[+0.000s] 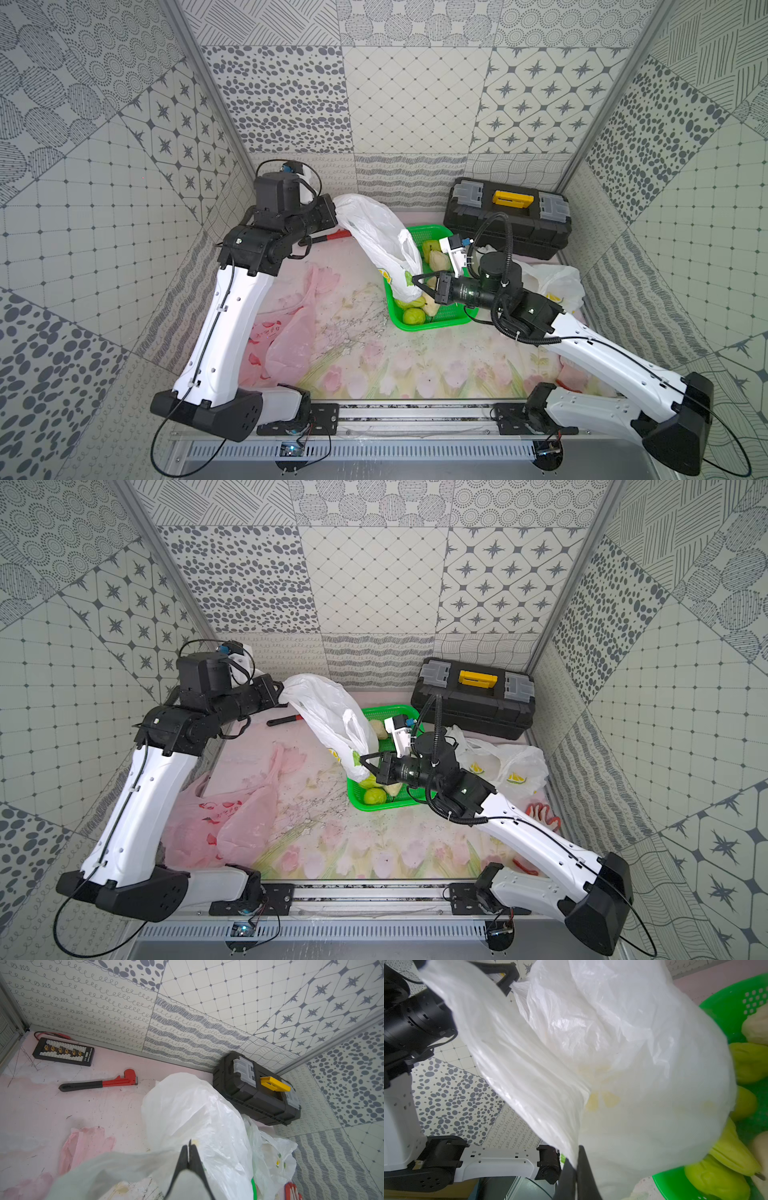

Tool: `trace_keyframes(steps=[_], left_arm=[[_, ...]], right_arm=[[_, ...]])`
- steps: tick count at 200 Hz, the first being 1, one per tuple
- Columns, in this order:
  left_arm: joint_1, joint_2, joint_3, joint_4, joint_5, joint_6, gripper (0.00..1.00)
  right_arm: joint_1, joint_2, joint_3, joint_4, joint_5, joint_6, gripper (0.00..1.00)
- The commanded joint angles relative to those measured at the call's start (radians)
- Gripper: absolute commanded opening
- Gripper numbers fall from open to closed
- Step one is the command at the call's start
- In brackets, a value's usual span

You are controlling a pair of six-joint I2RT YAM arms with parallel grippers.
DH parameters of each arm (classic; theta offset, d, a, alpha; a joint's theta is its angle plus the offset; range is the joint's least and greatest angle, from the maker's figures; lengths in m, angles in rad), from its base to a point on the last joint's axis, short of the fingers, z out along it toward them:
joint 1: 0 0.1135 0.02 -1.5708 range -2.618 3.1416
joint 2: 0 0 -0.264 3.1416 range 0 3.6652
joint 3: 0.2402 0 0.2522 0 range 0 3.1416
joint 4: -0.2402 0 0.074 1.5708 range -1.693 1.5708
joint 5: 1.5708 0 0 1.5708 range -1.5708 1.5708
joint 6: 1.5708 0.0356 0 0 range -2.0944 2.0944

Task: Place the pears into plastic bags & tie knots
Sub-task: Pick up the plastic bag at the center of the board.

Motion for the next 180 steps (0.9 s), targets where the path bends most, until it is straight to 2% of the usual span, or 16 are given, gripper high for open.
trace_keyframes(steps=[1,16,39,60,76,92,107,131,154,180], left_arm=[[0.017,0.001,0.122,-0.091,-0.004,0.126,0.0],[0.017,-0.01,0.154,-0.105,-0.034,0.141,0.0],[0.018,-0.003,0.161,-0.138,-0.046,0.16,0.0],[0.016,0.029,0.117,-0.168,-0.005,0.148,0.0],[0.018,0.042,0.063,-0.149,0.055,0.146,0.0],[0.018,0.062,0.014,-0.129,0.106,0.164,0.0],[0.017,0.082,-0.025,-0.122,0.138,0.19,0.0],[0.018,0.085,-0.053,-0.129,0.06,0.219,0.0],[0.037,0.069,-0.015,-0.141,0.039,0.227,0.0],[0.037,0.07,0.079,-0.172,0.097,0.214,0.0]], right_arm=[[0.004,0.041,0.139,-0.018,-0.086,-0.059,0.0],[0.012,0.084,0.178,0.034,-0.162,-0.024,0.02],[0.019,0.114,0.139,0.102,-0.182,0.036,0.05],[0.025,0.119,0.077,0.112,-0.168,0.057,0.08],[0.03,0.124,0.041,0.102,-0.165,0.065,0.14],[0.03,0.132,0.024,0.065,-0.197,0.038,0.29],[0.013,0.11,0.023,-0.003,-0.173,-0.007,0.43],[-0.091,0.042,0.015,-0.045,-0.179,-0.007,0.61],[-0.166,0.02,0.042,-0.127,-0.155,-0.046,0.73],[-0.131,0.112,0.102,-0.148,-0.116,-0.09,0.73]])
